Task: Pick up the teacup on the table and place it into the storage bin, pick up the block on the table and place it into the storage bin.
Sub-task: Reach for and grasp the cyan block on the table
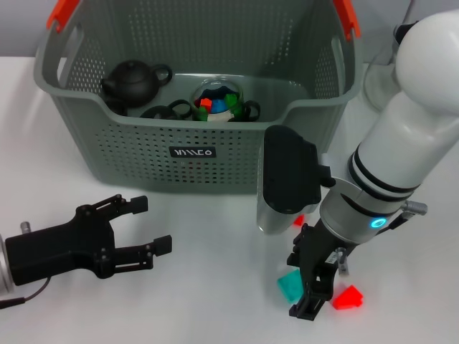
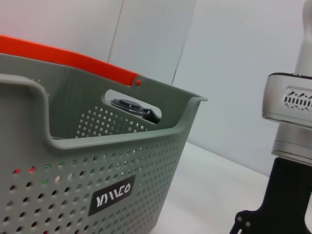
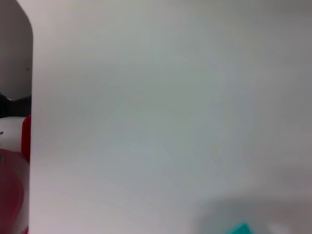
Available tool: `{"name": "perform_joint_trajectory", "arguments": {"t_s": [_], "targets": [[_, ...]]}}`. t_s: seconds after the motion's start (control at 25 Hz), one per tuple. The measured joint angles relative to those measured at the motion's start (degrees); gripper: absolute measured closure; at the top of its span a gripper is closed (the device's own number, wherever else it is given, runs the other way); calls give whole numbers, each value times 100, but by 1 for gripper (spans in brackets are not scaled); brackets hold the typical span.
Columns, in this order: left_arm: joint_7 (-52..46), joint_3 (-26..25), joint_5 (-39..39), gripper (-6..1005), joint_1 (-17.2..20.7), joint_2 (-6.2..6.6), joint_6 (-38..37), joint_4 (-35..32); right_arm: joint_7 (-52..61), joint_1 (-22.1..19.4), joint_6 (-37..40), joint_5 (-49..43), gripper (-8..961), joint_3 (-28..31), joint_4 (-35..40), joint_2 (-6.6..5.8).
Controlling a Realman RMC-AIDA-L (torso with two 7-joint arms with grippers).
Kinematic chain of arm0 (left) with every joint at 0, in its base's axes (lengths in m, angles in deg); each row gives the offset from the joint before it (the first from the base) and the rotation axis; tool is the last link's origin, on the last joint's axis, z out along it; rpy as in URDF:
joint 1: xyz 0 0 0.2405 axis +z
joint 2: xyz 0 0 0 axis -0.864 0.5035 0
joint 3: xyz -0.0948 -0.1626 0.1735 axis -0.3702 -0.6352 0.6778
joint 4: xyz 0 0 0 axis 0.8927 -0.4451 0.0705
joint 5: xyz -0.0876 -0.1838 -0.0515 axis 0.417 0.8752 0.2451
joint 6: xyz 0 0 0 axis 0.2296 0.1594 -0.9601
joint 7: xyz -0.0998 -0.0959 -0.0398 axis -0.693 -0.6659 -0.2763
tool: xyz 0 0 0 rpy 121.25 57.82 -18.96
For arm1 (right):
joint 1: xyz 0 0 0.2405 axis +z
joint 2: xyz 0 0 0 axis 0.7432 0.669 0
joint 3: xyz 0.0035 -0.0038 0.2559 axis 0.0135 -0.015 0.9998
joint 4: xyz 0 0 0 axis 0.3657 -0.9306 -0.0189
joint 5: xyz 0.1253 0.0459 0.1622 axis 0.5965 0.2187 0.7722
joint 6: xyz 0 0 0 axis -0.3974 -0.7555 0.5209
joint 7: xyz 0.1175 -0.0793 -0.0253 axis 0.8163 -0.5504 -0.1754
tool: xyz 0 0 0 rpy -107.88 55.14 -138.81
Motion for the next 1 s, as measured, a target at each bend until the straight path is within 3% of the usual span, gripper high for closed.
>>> {"name": "perform_joint_trajectory", "arguments": {"t_s": [0.8, 1.0], "targets": [[-54, 0, -6, 66, -45, 0, 154, 82, 246, -35, 151, -124, 102, -161, 70, 18], [-73, 1, -4, 66, -32, 1, 158, 85, 252, -42, 144, -129, 167, -194, 100, 16]]}}
